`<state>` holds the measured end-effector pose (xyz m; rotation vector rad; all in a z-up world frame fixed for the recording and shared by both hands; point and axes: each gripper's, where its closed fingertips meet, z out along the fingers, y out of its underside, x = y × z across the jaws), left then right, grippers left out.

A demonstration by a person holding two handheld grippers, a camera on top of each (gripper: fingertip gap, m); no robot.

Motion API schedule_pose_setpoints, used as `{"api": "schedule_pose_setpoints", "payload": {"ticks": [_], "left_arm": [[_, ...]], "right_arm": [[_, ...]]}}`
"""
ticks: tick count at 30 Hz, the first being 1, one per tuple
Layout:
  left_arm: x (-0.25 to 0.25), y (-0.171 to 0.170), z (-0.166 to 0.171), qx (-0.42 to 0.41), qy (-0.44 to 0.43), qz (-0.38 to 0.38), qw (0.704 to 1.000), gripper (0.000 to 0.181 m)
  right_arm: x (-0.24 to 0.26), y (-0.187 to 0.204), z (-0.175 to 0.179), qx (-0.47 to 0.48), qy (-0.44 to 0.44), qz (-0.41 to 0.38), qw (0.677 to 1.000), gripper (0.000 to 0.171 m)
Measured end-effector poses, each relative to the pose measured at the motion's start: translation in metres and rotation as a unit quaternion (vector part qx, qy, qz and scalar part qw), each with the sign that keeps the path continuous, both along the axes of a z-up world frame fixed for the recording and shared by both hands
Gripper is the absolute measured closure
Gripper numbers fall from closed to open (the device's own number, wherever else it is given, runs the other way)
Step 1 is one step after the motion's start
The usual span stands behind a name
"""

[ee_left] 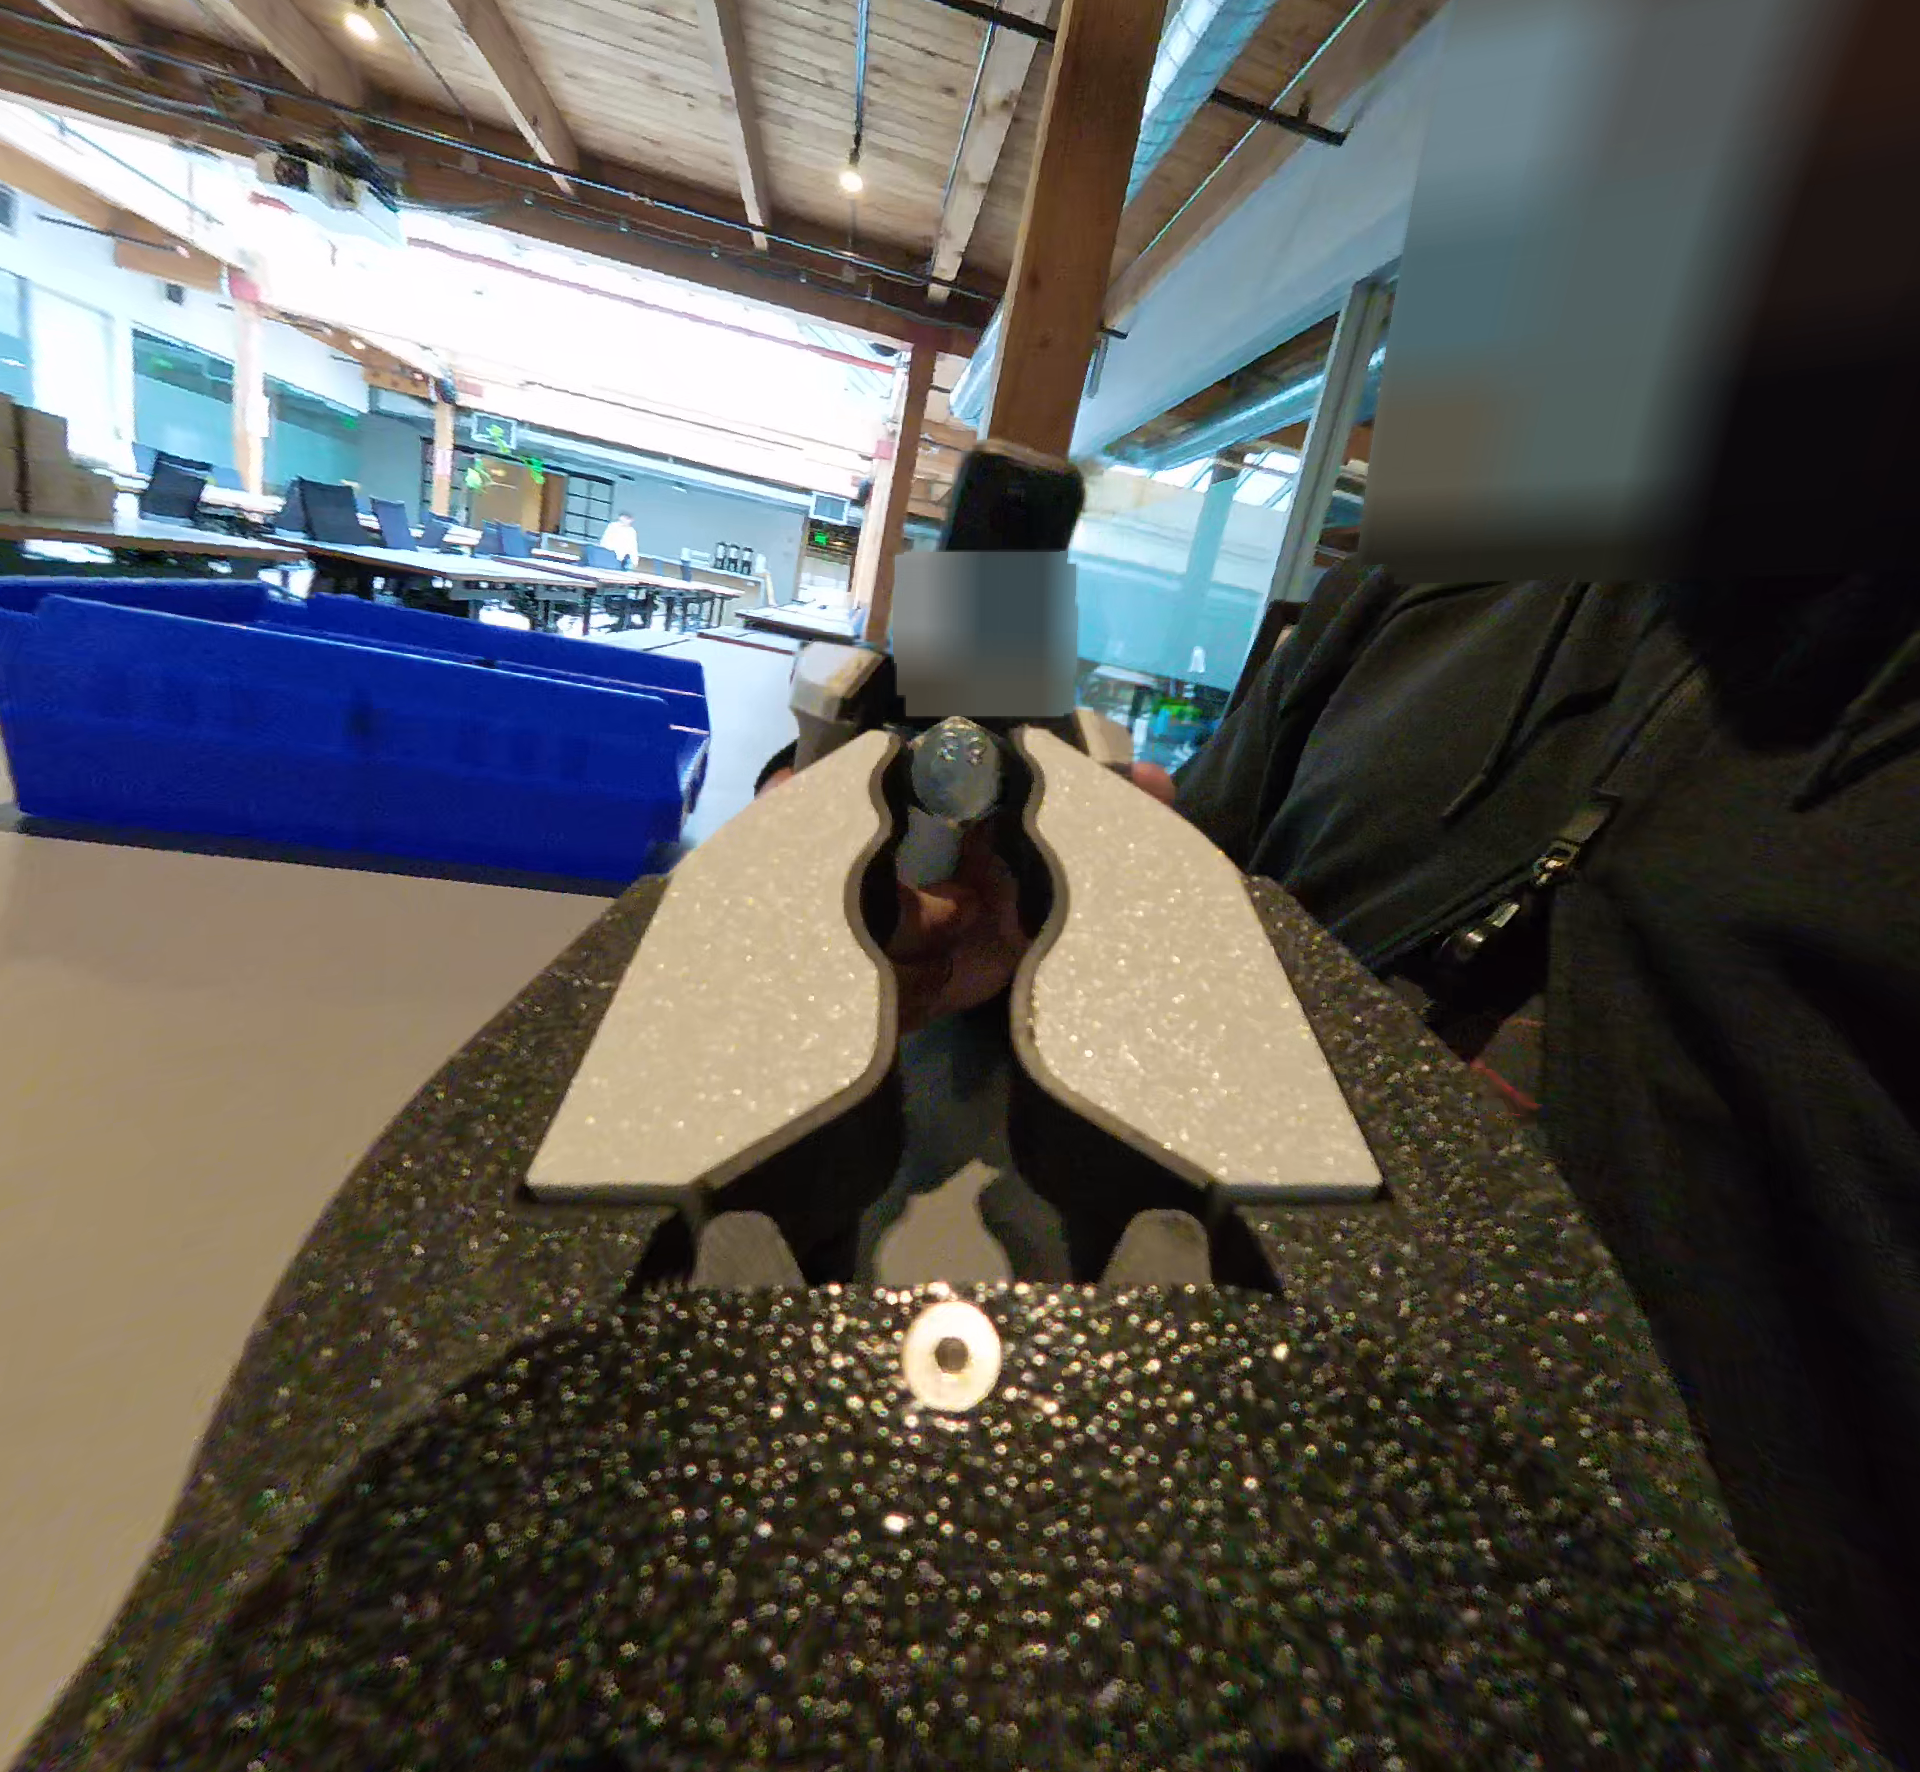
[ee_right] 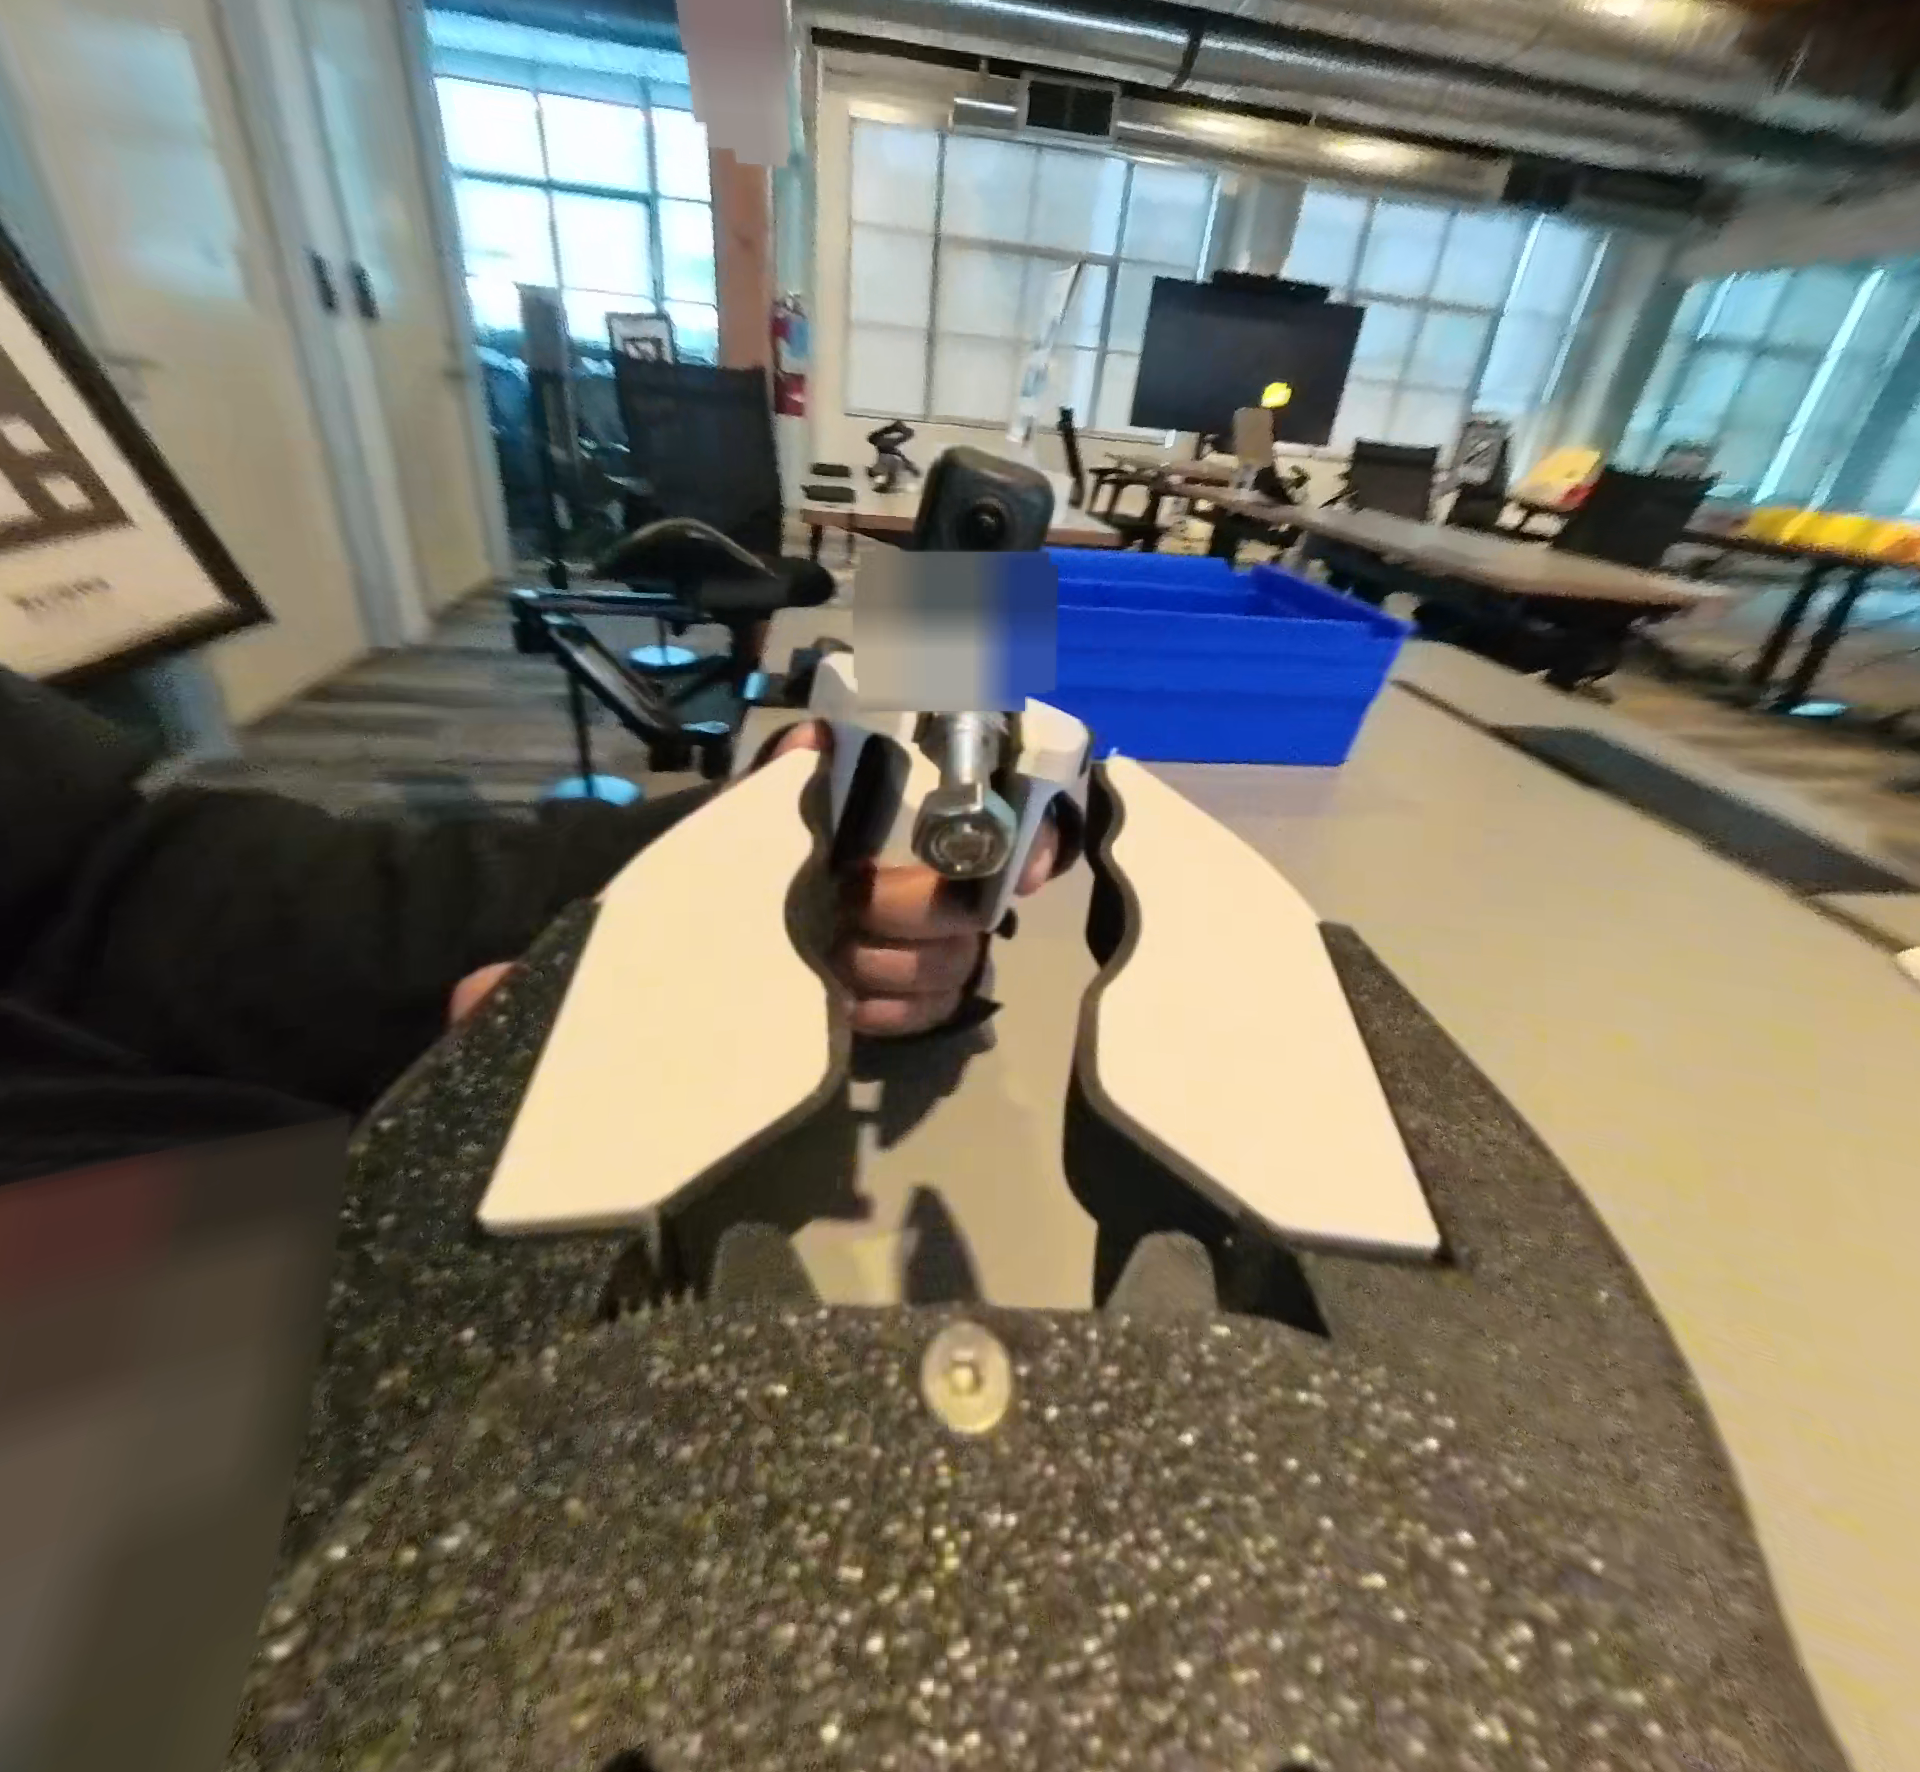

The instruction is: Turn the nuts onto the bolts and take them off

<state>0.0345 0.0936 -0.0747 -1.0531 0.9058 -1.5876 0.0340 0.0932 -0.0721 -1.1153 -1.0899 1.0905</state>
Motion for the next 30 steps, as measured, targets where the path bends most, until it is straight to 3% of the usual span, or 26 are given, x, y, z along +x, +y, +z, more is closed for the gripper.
{"api": "schedule_pose_setpoints", "payload": {"ticks": [5, 8, 11, 13, 16, 18, 21, 25, 30], "left_arm": [[0.003, -0.005, 0.000, 0.053, 0.017, 0.028, 0.998, 0.164], [0.001, -0.005, 0.002, 0.050, 0.010, 0.027, 0.998, 0.164], [0.001, -0.004, 0.001, 0.013, 0.003, 0.001, 1.000, 0.164], [0.001, -0.003, -0.001, -0.022, -0.004, -0.023, 0.999, 0.164], [0.001, -0.003, -0.002, -0.045, -0.009, -0.052, 0.998, 0.164], [0.000, -0.005, 0.000, -0.042, -0.016, -0.057, 0.997, 0.164], [-0.002, -0.004, 0.002, -0.041, -0.025, -0.054, 0.997, 0.164], [-0.002, -0.001, 0.004, -0.022, -0.024, -0.036, 0.999, 0.164], [0.002, -0.001, 0.007, 0.006, -0.018, -0.023, 1.000, 0.164]], "right_arm": [[-0.004, -0.001, -0.005, -0.104, 0.007, 0.058, 0.993, 0.129], [-0.007, -0.003, -0.011, -0.083, -0.015, 0.057, 0.995, 0.153], [-0.006, -0.001, -0.012, 0.026, -0.039, -0.004, 0.999, 0.153], [-0.006, 0.002, -0.013, 0.152, -0.069, -0.074, 0.983, 0.153], [-0.004, 0.005, -0.013, 0.364, -0.114, -0.184, 0.906, 0.153], [-0.002, 0.003, -0.008, 0.410, -0.108, -0.222, 0.878, 0.149], [0.002, -0.002, 0.002, 0.347, -0.057, -0.202, 0.914, 0.140], [0.011, -0.007, 0.012, 0.183, 0.022, -0.104, 0.977, 0.139], [0.013, -0.001, 0.005, 0.061, 0.030, -0.038, 0.997, 0.134]]}}
